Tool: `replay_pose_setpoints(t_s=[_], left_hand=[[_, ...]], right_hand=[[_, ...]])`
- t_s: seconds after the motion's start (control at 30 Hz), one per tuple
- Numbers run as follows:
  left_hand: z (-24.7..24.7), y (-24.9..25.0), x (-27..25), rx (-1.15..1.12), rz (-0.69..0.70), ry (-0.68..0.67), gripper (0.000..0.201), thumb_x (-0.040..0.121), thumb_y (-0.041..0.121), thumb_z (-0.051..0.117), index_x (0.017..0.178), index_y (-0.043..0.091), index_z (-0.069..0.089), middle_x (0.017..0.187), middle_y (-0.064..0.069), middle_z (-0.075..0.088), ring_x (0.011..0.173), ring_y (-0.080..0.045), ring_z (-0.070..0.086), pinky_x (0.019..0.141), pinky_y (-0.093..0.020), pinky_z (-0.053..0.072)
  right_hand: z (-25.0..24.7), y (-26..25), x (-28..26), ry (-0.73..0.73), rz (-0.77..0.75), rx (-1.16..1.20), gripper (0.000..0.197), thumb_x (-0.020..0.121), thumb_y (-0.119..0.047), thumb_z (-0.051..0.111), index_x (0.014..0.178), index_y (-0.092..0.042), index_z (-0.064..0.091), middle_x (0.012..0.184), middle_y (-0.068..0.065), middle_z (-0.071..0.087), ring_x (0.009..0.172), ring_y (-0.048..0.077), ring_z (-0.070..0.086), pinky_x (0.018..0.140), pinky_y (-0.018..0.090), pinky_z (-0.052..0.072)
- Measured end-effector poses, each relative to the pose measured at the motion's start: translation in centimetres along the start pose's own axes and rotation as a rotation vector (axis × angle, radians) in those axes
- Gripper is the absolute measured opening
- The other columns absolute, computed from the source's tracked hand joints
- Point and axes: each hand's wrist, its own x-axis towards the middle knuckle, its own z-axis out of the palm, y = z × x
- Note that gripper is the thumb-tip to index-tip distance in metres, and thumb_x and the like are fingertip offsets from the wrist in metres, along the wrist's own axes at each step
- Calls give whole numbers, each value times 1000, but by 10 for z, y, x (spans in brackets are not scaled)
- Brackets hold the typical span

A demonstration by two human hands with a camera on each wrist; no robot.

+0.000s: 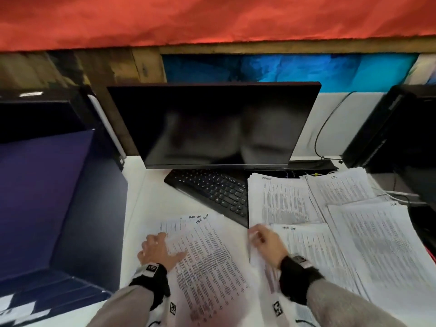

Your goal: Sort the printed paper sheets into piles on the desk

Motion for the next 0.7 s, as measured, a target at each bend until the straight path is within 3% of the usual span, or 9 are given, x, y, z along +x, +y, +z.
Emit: replay_pose_setpoints(t_s=[0.07,0.13,0.23,0.3,0.37,0.43,0.53,0.63,0.7], left_hand=[[-6,-6,6,20,32,-32,81,64,64,71,127,28,36,126,-3,39,119,-23,37,96,-40,36],[-13,-8,11,36,72,-67,65,72,56,69,124,29,40,122,0,47,117,-22,40,93,-38,34],[-16,-10,15,21,233,-11,34,92,34,52,126,30,53,121,2,58,115,-21,46,92,-33,30],[-19,-14,13,-31,372,88,23,95,25,49,113,30,64,100,8,61,100,-18,49,81,-30,27],[-25,-17,13,4,491,150,21,96,24,49,104,31,67,85,12,54,90,-15,45,77,-30,24],[-31,-17,16,28,545,163,23,97,25,46,109,30,65,95,11,56,97,-15,46,87,-30,27],[-38,-12,24,32,533,184,27,93,16,47,111,25,66,124,5,52,122,-18,41,107,-35,20],[-40,-6,33,94,422,134,27,90,16,50,111,25,65,155,2,22,145,-20,12,117,-46,6],[-42,-5,42,129,360,34,28,88,21,55,115,26,62,159,2,5,147,-20,-3,117,-49,-2]], right_hand=[[39,-12,-2,-158,69,-66,38,91,-12,50,129,-16,47,114,5,54,96,13,54,83,21,44],[61,-18,-4,-183,158,-165,55,89,-17,54,140,-15,35,132,9,42,118,23,46,99,28,39],[73,-27,-3,-140,237,-156,58,87,-17,54,141,-13,31,134,13,39,119,28,48,103,31,39],[76,-31,1,-101,272,-123,63,87,-20,57,142,-14,28,136,13,37,121,30,47,104,33,39],[78,-33,7,-29,296,-71,72,84,-27,65,145,-15,26,140,13,38,125,30,45,106,36,38],[80,-31,12,11,315,16,66,79,-31,71,136,-17,41,132,11,49,116,28,53,102,38,44],[88,-33,12,0,298,100,18,81,-27,68,99,-23,64,106,7,65,92,21,63,84,32,52],[96,-39,5,-66,272,157,14,86,-18,63,98,-23,67,92,-2,67,89,18,63,80,26,50],[99,-42,0,-85,274,171,18,86,-17,61,103,-21,69,92,-3,67,88,15,63,73,21,48]])
